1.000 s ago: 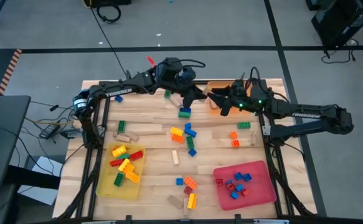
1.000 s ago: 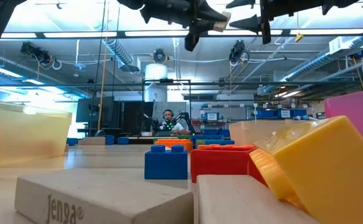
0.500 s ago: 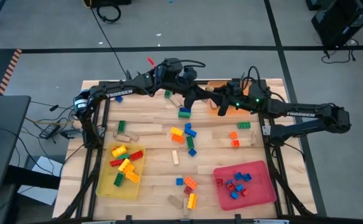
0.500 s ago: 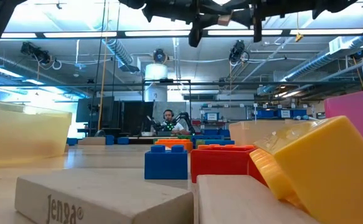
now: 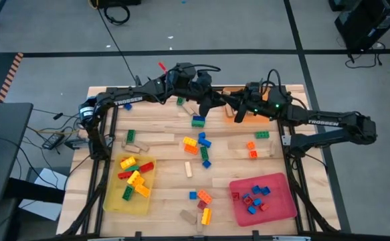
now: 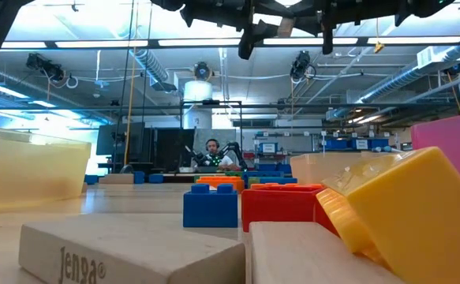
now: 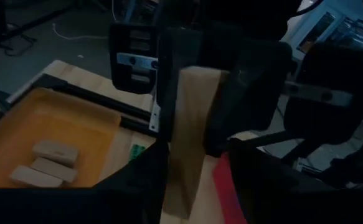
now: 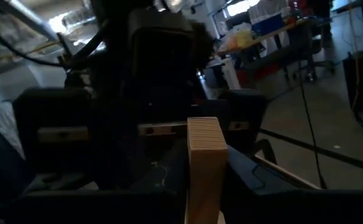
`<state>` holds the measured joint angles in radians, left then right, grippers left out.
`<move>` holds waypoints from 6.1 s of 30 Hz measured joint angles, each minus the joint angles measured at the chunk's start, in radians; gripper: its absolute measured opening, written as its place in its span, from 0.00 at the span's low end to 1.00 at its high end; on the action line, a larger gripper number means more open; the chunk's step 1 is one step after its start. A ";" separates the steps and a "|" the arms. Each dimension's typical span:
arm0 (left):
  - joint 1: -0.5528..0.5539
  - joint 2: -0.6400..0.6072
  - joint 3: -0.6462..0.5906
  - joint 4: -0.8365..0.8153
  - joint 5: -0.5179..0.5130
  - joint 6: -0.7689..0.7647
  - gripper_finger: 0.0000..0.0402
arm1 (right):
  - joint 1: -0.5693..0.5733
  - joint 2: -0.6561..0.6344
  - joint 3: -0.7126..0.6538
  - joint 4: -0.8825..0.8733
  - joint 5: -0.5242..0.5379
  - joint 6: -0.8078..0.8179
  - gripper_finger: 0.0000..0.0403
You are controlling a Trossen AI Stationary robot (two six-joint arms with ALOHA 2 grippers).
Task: Sort blocks by size
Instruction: Put the brown block into the orange bin
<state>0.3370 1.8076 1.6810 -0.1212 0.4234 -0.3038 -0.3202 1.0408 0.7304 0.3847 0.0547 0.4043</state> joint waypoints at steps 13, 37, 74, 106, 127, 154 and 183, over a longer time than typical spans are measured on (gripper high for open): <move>0.067 -0.001 0.000 -0.072 -0.082 0.039 0.46 | -0.237 -0.012 0.145 -0.546 -0.003 0.063 0.17; 0.026 -0.011 -0.001 -0.492 -0.425 0.204 0.41 | -0.591 0.485 0.153 -0.966 -0.112 0.046 0.17; -0.533 -0.148 -0.131 -0.693 -0.740 0.003 0.34 | -0.400 -0.153 0.153 -1.269 -0.135 0.001 0.59; -0.610 -0.699 -0.655 -0.554 -0.790 0.048 0.34 | 0.783 0.445 0.553 -0.775 0.403 0.259 0.25; -0.608 -1.089 -0.938 -0.524 -0.581 -0.018 0.34 | 0.773 1.168 1.298 -1.295 0.054 0.561 0.23; -0.608 -1.089 -1.000 -0.515 -0.575 -0.071 0.34 | 0.860 1.331 1.360 -1.244 0.076 0.353 0.49; -0.608 -1.080 -0.999 -0.439 -0.529 -0.104 0.34 | 0.895 1.409 1.241 -1.016 0.178 0.307 0.60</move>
<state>-0.2710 0.7280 0.6815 -0.5598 -0.1051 -0.4078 0.5752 2.4494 1.9714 -0.6315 0.2326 0.7110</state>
